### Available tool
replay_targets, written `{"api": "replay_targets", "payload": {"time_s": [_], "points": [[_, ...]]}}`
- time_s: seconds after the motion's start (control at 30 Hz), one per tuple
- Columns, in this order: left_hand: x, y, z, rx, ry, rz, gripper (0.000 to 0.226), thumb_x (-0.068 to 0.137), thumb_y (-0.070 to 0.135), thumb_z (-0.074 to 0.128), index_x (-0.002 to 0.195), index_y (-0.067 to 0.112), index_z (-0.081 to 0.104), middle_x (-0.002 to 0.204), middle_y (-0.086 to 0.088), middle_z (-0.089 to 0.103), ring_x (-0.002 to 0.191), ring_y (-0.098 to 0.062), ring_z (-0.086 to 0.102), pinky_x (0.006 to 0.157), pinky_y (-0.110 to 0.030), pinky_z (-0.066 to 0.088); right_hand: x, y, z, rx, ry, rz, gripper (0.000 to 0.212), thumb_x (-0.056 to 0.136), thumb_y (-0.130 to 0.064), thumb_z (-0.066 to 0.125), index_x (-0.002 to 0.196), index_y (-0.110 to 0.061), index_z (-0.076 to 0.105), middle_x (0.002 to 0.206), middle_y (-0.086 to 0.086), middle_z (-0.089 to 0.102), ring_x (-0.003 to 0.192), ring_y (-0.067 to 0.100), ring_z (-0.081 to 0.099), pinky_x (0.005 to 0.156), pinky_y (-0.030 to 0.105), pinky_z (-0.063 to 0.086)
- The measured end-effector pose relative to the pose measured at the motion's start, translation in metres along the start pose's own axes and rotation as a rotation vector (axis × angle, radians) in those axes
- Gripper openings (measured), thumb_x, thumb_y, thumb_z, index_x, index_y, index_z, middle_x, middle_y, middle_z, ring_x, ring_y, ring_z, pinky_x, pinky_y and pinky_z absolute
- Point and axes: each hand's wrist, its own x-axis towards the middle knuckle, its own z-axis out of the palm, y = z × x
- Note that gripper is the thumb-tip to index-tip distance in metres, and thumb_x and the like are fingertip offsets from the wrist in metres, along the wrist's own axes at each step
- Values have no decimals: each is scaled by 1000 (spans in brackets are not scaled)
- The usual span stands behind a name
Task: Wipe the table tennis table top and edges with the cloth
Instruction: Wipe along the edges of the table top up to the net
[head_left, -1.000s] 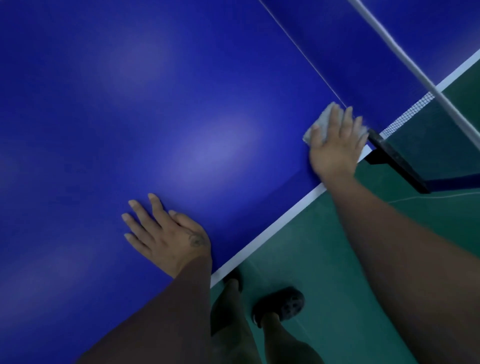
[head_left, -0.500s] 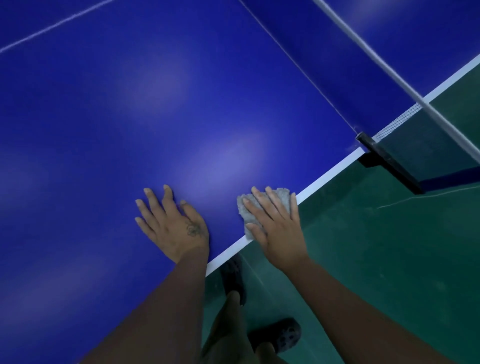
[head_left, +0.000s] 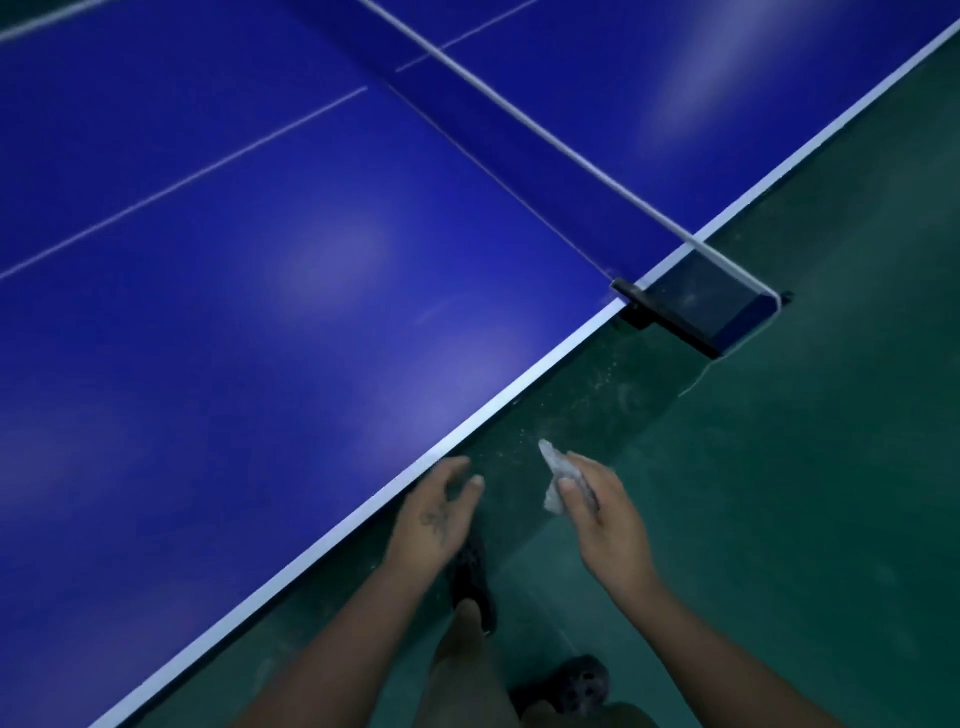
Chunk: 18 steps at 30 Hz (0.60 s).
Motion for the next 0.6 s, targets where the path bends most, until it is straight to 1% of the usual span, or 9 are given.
{"api": "replay_targets", "payload": {"time_s": [0.03, 0.07, 0.17, 0.23, 0.3, 0.4, 0.43, 0.5, 0.6], "points": [[-19, 15, 10, 14, -86, -10, 23, 106, 28, 69, 126, 16, 73, 116, 12, 73, 108, 11, 66, 106, -22, 49, -16, -3, -9, 6, -4, -1, 39, 108, -39, 53, 145, -38, 63, 140, -15, 63, 138, 3, 51, 112, 14, 38], [-37, 27, 20, 39, -148, 15, 21, 106, 36, 67, 121, 22, 75, 111, 17, 74, 101, 15, 65, 97, -15, 50, -33, -7, -18, 5, -7, -6, 38, 108, -41, 55, 144, -38, 64, 141, -16, 63, 138, 1, 51, 110, 9, 36], [-81, 56, 48, -18, -216, 82, 16, 104, 40, 70, 108, 27, 77, 101, 17, 77, 95, 7, 70, 78, -7, 47, -75, -15, -45, -11, -9, 7, 39, 102, -45, 64, 139, -35, 67, 142, -16, 59, 137, -4, 49, 107, 6, 37], [-103, 68, 64, -40, -223, 66, 13, 98, 36, 78, 105, 25, 75, 97, 15, 78, 90, 4, 72, 75, -8, 48, -95, -21, -60, -18, 4, 35, 38, 98, -33, 74, 135, -31, 68, 143, -13, 58, 134, -5, 50, 108, 8, 38], [-117, 76, 75, -19, -222, 61, 17, 93, 26, 84, 104, 22, 71, 91, 5, 78, 84, -2, 73, 75, -17, 53, -111, -29, -77, -5, 23, 47, 44, 94, -24, 81, 136, -28, 69, 145, -11, 55, 135, -5, 50, 110, 11, 39], [-126, 85, 78, 35, -212, 112, 28, 89, 13, 84, 108, 23, 65, 83, 3, 77, 78, -9, 73, 80, -34, 57, -123, -44, -102, 53, 7, 60, 62, 86, -24, 90, 141, -34, 64, 149, -20, 44, 138, -9, 44, 108, 8, 40], [-129, 89, 76, 40, -215, 138, 32, 89, 11, 84, 110, 24, 63, 81, 4, 77, 77, -10, 73, 80, -36, 57, -125, -48, -111, 102, -17, 80, 69, 84, -25, 91, 144, -37, 61, 151, -21, 41, 139, -9, 43, 106, 7, 40], [-136, 97, 70, 34, -235, 199, 39, 90, 10, 83, 114, 30, 60, 79, 5, 77, 75, -11, 73, 76, -33, 59, -130, -54, -128, 302, -81, 166, 82, 79, -23, 93, 148, -42, 52, 153, -17, 41, 136, 2, 53, 101, 12, 48], [-143, 110, 55, 8, -243, 253, 42, 91, 9, 82, 108, 42, 63, 76, 2, 73, 71, -10, 70, 66, -22, 57, -135, -62, -143, 590, -210, 297, 95, 74, -22, 89, 153, -47, 42, 150, -3, 54, 117, 19, 73, 88, 24, 60]]}}
